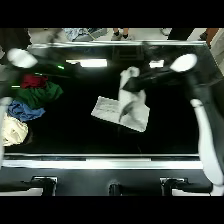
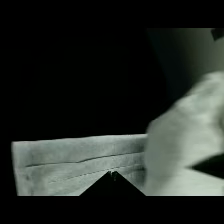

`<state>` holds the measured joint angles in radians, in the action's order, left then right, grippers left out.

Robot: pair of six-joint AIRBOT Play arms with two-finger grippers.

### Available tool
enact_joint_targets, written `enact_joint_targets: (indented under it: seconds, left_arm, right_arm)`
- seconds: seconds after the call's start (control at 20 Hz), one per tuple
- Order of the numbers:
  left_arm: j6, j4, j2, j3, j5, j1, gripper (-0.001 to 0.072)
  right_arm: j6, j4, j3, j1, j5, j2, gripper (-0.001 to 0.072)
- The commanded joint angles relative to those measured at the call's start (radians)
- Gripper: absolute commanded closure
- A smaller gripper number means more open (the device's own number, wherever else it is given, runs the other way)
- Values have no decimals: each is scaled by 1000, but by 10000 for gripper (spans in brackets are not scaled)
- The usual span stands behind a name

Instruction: Fold the shirts.

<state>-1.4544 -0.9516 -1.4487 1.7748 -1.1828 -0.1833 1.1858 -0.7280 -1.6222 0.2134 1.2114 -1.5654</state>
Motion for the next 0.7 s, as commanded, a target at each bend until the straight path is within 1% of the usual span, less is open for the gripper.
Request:
enact_joint_targets:
  seconds: [0.0,0.05,0.1,0.15,0.2,0.25,0.35,0.45,0.55,0.65]
  left_arm:
    - [19,-42,213,0,-89,109,679]
    - [19,-55,251,0,-93,112,679]
    - [19,-64,283,0,-99,112,680]
    - [19,-68,303,0,-110,112,679]
    - [19,-75,317,0,-125,112,679]
    - [19,-87,321,0,-142,112,679]
    - [19,-122,317,-1,-168,112,679]
    - [19,-158,314,-6,-160,112,679]
    - [19,-180,313,-21,-156,112,679]
    - [19,-179,313,-46,-156,112,678]
  right_arm:
    - [42,139,-1,141,-224,-195,669]
    - [42,182,-1,166,-279,-244,607]
    - [41,248,-1,184,-318,-288,275]
    - [2,309,-1,190,-322,-317,15]
    - [-33,318,-1,185,-306,-324,25]
    - [-48,290,-1,165,-272,-316,32]
    - [-48,164,-1,90,-179,-269,41]
    - [-24,-31,-1,-21,-59,-193,40]
    - [16,-289,-1,-146,101,-123,38]
    - [54,-535,11,-252,264,-101,40]
